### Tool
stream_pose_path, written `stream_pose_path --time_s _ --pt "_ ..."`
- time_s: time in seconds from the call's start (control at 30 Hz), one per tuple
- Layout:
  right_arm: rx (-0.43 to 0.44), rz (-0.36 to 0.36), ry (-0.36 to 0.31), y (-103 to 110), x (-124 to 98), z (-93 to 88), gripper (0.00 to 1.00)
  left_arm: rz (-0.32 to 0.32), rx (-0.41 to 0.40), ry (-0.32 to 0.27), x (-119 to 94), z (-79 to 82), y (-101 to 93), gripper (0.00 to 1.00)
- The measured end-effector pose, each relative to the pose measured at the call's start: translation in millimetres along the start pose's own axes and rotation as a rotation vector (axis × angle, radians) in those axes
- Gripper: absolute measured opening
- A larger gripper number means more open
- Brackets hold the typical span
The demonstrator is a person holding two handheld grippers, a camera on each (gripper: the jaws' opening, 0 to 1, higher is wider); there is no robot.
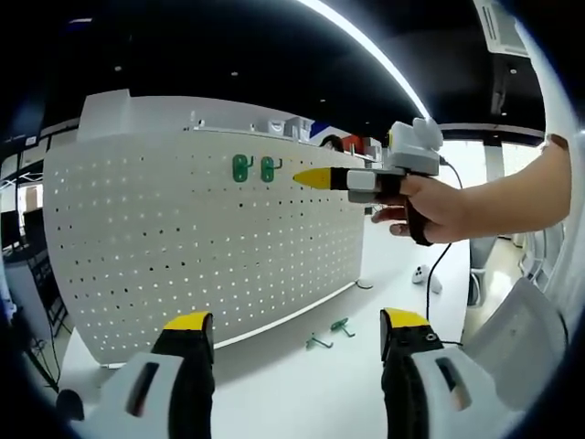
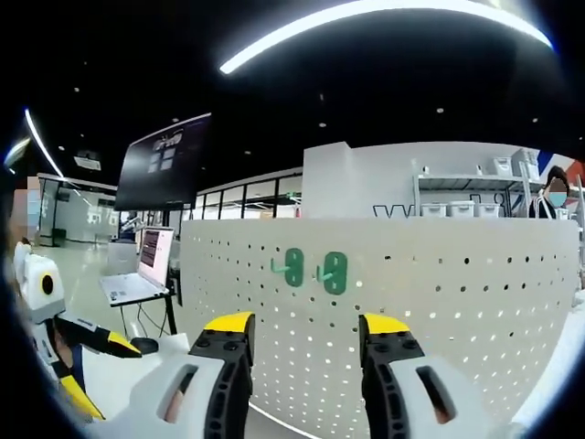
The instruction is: Insert the hook assembly into the mounting plate slot until the hook locks in place.
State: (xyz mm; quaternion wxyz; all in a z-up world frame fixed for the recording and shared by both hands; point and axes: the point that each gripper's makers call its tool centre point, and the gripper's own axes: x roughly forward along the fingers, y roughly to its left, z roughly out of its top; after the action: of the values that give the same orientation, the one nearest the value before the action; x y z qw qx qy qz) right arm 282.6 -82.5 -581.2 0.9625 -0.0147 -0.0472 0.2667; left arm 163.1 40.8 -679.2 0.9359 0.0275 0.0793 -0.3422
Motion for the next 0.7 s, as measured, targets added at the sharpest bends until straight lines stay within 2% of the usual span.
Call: stream_pose_path --time_s 0.13,0.7 --pt "-0.018 0.033 0.018 7.7 -10.3 -7.1 0.45 0.001 -0.001 -0.001 -0.6 0.2 -0.7 0.77" --pt "-0.011 0.07 0.062 12.1 -39.5 -26.4 0.46 -0.005 0.003 0.0 1.0 -0.7 -0.8 0.77"
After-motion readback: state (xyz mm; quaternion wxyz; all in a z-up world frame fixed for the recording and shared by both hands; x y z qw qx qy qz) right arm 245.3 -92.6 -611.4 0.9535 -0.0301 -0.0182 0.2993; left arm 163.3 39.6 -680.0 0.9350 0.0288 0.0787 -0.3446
